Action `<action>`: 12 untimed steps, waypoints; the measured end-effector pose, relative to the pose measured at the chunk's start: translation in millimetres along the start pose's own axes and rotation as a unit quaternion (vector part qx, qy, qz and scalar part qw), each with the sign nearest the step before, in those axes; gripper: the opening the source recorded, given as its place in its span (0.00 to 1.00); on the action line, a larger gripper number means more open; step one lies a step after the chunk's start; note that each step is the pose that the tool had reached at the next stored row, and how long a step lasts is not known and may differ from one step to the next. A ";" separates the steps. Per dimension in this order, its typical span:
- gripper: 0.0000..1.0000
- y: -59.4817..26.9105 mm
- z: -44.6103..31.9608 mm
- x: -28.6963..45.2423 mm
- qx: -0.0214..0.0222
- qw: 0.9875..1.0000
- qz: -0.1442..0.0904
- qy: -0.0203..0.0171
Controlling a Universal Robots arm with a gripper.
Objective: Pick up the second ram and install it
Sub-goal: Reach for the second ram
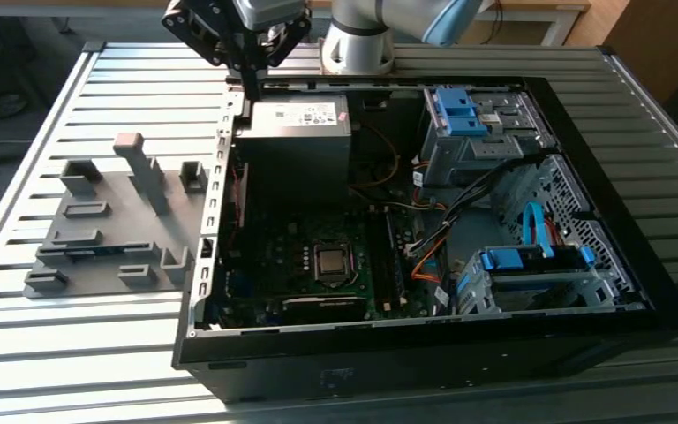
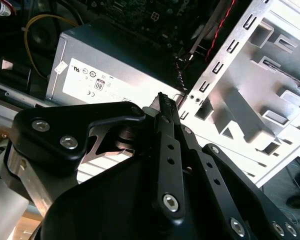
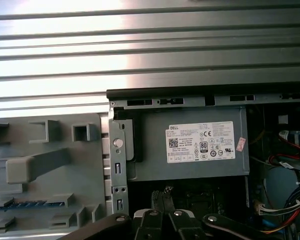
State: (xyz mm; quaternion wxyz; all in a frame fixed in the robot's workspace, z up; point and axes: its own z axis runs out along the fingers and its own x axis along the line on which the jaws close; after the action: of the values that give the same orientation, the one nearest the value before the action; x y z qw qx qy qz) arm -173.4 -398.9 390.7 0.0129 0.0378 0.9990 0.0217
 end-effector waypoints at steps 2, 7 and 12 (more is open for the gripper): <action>0.11 -0.1 0.0 1.2 0.000 1.000 0.000 0.000; 0.11 -0.3 0.1 3.0 0.000 1.000 0.000 0.000; 0.11 -0.4 0.3 5.2 0.000 1.000 0.000 0.000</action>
State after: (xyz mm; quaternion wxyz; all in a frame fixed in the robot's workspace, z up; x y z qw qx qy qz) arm -178.6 -399.0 390.3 0.0128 0.0379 0.9990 0.0217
